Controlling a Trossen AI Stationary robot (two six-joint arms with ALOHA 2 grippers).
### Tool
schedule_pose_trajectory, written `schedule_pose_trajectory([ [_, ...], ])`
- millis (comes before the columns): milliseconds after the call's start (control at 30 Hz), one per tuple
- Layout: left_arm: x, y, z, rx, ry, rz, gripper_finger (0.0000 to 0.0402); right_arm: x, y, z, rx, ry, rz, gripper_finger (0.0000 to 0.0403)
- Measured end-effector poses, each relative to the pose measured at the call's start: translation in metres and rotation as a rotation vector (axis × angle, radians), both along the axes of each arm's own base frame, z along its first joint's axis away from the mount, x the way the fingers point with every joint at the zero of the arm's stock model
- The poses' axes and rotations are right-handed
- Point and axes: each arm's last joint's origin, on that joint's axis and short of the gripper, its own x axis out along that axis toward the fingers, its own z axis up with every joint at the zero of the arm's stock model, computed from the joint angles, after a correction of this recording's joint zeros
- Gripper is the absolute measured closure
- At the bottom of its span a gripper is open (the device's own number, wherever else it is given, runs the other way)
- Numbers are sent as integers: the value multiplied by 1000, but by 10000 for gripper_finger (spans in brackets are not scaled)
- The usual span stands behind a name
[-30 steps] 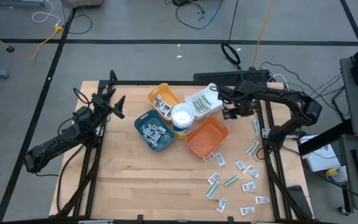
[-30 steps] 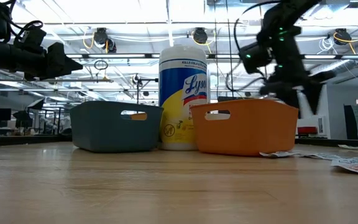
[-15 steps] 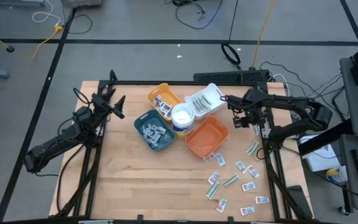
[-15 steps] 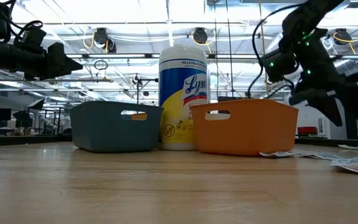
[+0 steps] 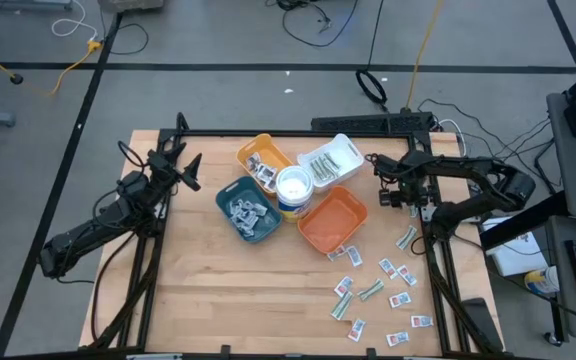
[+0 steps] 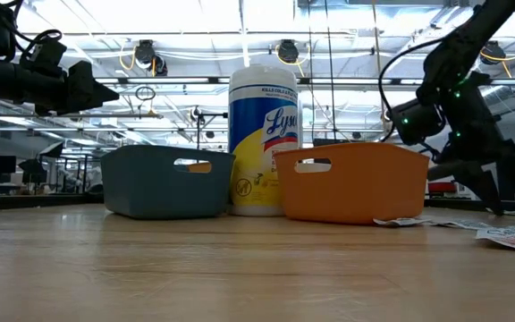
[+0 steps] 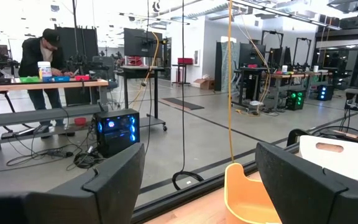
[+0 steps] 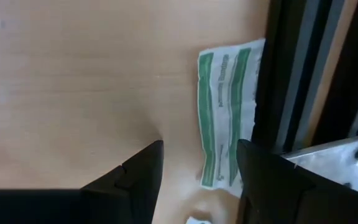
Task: Pick & Place First Aid Supplies
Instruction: Put the green bandage into the white bin
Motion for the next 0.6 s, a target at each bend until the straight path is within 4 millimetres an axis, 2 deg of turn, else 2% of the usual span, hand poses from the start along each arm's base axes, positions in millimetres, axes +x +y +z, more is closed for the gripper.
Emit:
schedule_pose_trajectory([
  [200, 0, 0, 0, 0, 0, 0, 94, -4, -5, -5, 54, -91, -68, 220],
  [433, 0, 0, 0, 0, 0, 0, 94, -9, -10, -5, 85, -126, -116, 291],
  [600, 0, 0, 0, 0, 0, 0, 94, -14, -18, -6, 83, -163, -160, 328],
])
